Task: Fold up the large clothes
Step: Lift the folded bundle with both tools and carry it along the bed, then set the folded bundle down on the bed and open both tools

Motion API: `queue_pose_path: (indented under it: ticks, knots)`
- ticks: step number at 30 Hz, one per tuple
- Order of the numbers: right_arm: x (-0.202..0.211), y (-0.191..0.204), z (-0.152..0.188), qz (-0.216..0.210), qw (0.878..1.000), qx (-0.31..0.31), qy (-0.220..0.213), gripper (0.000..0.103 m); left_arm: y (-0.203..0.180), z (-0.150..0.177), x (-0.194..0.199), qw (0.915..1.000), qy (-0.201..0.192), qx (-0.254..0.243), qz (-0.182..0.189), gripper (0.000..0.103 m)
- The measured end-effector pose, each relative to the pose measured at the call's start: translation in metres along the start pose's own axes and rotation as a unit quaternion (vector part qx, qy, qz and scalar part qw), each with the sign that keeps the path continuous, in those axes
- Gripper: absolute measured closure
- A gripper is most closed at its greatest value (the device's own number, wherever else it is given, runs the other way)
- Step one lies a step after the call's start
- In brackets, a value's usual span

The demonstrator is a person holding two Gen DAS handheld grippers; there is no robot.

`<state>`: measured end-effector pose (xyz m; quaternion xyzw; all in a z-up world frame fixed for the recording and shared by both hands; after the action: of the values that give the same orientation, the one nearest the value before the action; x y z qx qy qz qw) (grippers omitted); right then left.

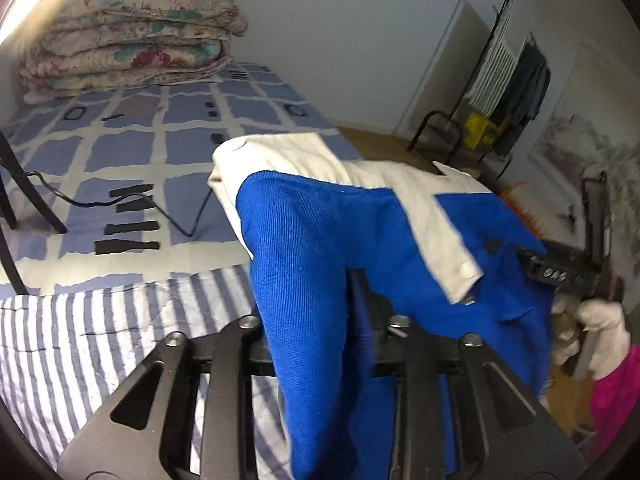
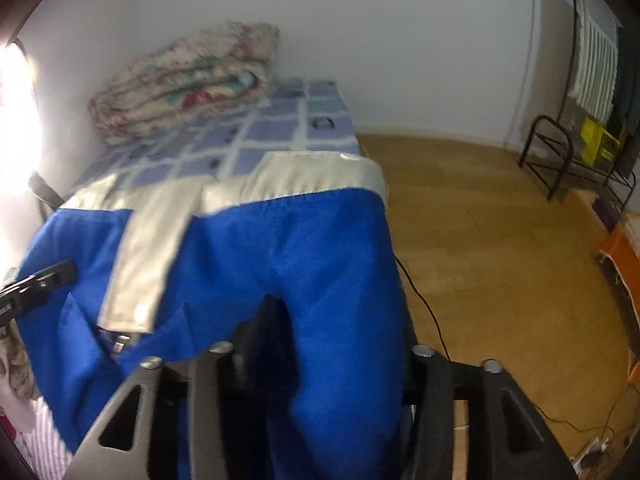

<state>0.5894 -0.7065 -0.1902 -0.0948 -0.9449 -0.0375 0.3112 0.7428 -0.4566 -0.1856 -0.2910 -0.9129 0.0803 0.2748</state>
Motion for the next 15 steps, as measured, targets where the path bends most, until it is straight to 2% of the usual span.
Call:
queue_pose_path:
  ticks: [1,2,4,9,15]
  knots:
    - [-0.004,-0.006,0.004,0.012,1.000,-0.007,0.001,0.033,0.001,0.003,-0.001,1.0000,0.001,0.003,-0.005,0.061]
    - [-0.006,-0.008,0.005,0.015,1.000,-0.014,0.000,0.031,0.003,0.005,0.000,0.9999,0.002,0.009,-0.007,0.059]
    - [-0.008,-0.014,0.007,0.016,0.999,-0.033,0.000,0.024,0.007,0.008,0.001,0.9996,0.005,0.015,-0.023,0.047]
    - [0.005,-0.007,-0.001,0.056,0.998,-0.013,-0.014,0.022,-0.004,0.006,0.027,0.9988,-0.011,-0.021,-0.043,0.047]
    - [0.047,0.010,-0.011,0.061,0.997,-0.008,-0.049,0.022,-0.024,0.008,0.079,0.9976,-0.037,-0.046,-0.037,0.047]
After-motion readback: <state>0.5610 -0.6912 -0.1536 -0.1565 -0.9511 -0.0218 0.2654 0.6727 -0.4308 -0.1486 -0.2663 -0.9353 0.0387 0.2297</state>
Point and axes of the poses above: each gripper's, at about its wrist camera, not at the fingertips, and x roughly against the way its jaws point, y to its left, z to its underside, the point moved 3 cm from there along -x, roughly the way its jaws point, and after that the axes turned 15 degrees about -y, right-handed, at the moved point
